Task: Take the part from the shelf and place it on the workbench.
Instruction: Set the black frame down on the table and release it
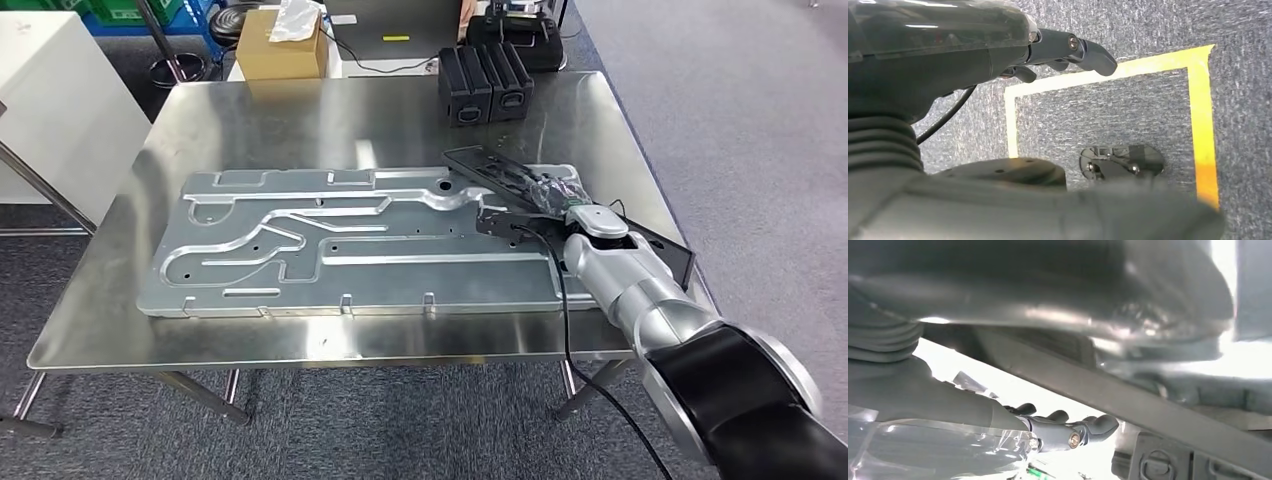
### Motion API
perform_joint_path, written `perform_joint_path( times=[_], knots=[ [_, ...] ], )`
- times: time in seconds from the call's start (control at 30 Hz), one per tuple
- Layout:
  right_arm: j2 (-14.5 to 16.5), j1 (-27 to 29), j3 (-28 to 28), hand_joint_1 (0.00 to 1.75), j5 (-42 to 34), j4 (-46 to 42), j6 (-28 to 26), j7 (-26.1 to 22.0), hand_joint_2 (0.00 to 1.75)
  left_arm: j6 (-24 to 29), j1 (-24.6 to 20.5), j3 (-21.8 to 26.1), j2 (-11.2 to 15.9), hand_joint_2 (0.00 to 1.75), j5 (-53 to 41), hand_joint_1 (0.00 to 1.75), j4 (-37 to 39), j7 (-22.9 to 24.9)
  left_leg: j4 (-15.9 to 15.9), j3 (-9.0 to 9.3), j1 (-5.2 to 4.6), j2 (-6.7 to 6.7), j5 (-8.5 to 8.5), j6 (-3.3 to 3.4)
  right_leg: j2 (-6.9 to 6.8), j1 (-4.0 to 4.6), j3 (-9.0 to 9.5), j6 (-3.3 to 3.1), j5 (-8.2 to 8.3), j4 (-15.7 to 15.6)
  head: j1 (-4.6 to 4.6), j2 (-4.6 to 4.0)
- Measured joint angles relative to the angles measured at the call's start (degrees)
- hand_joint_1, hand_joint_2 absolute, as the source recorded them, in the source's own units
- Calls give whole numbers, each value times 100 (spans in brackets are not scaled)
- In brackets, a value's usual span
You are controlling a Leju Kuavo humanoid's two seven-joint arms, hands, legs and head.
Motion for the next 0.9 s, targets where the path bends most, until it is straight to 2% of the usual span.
perform_joint_path(
  times=[0.07, 0.13, 0.17, 0.23, 0.27, 0.3, 0.33, 0.37, 0.43, 0.47, 0.5, 0.57, 0.63, 0.67, 0.77, 0.8, 0.83, 0.87, 0.9],
  knots=[
    [-40, 1, -46, 0, -6, 0, -3, 21, 0, -8, 3, 4, 1, 0, 7, 0, 0, 16, -34, 3, -10, -7, 10, 65, 2, 0, -10, 79, 16, -17, 2, 0],
    [-80, -2, -88, 0, -13, 0, -5, 38, 0, -16, 3, 6, 2, 0, 8, 0, 0, 27, -94, 21, 2, -1, 53, 156, -2, -13, -65, 129, -97, 119, 4, 0],
    [-102, -4, -103, 0, -16, 0, -6, 49, 0, -19, -3, 7, 2, 0, 8, 0, 0, 32, -123, 29, 12, 2, 74, 195, -3, -16, -167, 141, -244, 352, 8, 0],
    [-148, 0, -127, 0, -19, 4, -6, 79, 0, -29, -10, 8, 1, 0, 19, 0, 0, 44, -125, 19, -4, 1, 83, 233, -4, -12, -512, 153, -613, 1104, 13, 0],
    [-168, 5, -139, 0, -19, 8, -5, 100, 0, -39, -6, 10, 1, 0, 26, 0, 0, 53, -119, 15, -13, -3, 84, 238, -4, -10, -674, 160, -727, 1437, 14, 0],
    [-185, 10, -150, 0, -19, 13, -5, 114, 0, -51, -1, 14, 1, 0, 35, 0, 0, 61, -111, 13, -21, -5, 83, 241, -4, -10, -761, 163, -741, 1601, 14, 0],
    [-201, 11, -162, 0, -19, 16, -4, 127, 0, -70, 1, 19, 1, 0, 41, 0, 0, 69, -98, 13, -26, -7, 80, 240, -5, -11, -733, 159, -637, 1529, 14, 0],
    [-214, 7, -174, 0, -19, 18, -5, 141, 0, -91, -3, 22, 0, 0, 45, 0, 0, 73, -80, 15, -29, -9, 71, 236, -6, -11, -594, 149, -445, 1234, 14, -1],
    [-243, -11, -204, 0, -19, 16, -10, 172, 0, -122, -18, 26, -4, 0, 50, 0, 1, 73, -23, -3, -42, -16, 38, 210, -7, 3, -225, 116, -97, 453, 15, -1],
    [-257, -20, -218, 0, -18, 16, -14, 187, 0, -128, -26, 27, -5, 0, 52, 0, 1, 72, 3, -22, -53, -20, 26, 191, -4, 14, -111, 98, -13, 199, 13, -2],
    [-269, -24, -228, 0, -17, 16, -17, 200, 0, -132, -31, 29, -6, 0, 55, 0, 2, 71, 21, -42, -63, -22, 21, 170, -1, 27, -69, 81, 4, 84, 12, -1],
    [-282, -25, -239, 0, -14, 17, -19, 216, 0, -143, -38, 32, -5, 0, 60, 0, 2, 64, 25, -65, -74, -25, 28, 127, 4, 29, -88, 33, 16, 68, 9, -1],
    [-287, -29, -242, 0, -13, 16, -15, 224, 0, -157, -44, 38, -5, 0, 63, 0, 2, 48, 137, -114, -65, -22, -90, 65, -7, 5, -100, -36, 53, 41, 6, 0],
    [-289, -32, -244, 0, -13, 15, -10, 225, 0, -166, -46, 43, -4, 0, 65, 0, 2, 39, 331, -187, -54, -20, -243, 32, -13, -8, -109, -69, 74, 26, 3, -1],
    [-294, -26, -246, 0, -13, 17, 6, 229, 0, -184, -47, 58, -4, 0, 66, 0, 2, 24, 1381, -579, -12, -16, -832, -44, -19, -10, -179, -116, 130, 24, -4, 0],
    [-295, -17, -246, 0, -12, 19, 9, 230, 0, -190, -47, 62, -3, 0, 66, 0, 2, 24, 1588, -637, -4, -15, -904, -56, -19, -10, -206, -115, 151, 26, -4, 0],
    [-298, -8, -247, 0, -10, 20, 12, 234, 0, -196, -46, 65, -2, 0, 66, 0, 2, 24, 1578, -591, 1, -15, -866, -58, -19, -11, -230, -107, 172, 29, -5, 0],
    [-302, -1, -248, 0, -7, 21, 13, 239, 0, -201, -47, 67, -1, 0, 66, 0, 2, 24, 1339, -432, 5, -15, -734, -51, -18, -12, -249, -95, 193, 32, -5, 0],
    [-307, 1, -250, 0, -4, 20, 13, 243, 0, -205, -49, 68, -1, 0, 66, 0, 2, 24, 926, -183, 7, -14, -555, -34, -18, -13, -263, -78, 214, 34, -6, -1]
  ],
)
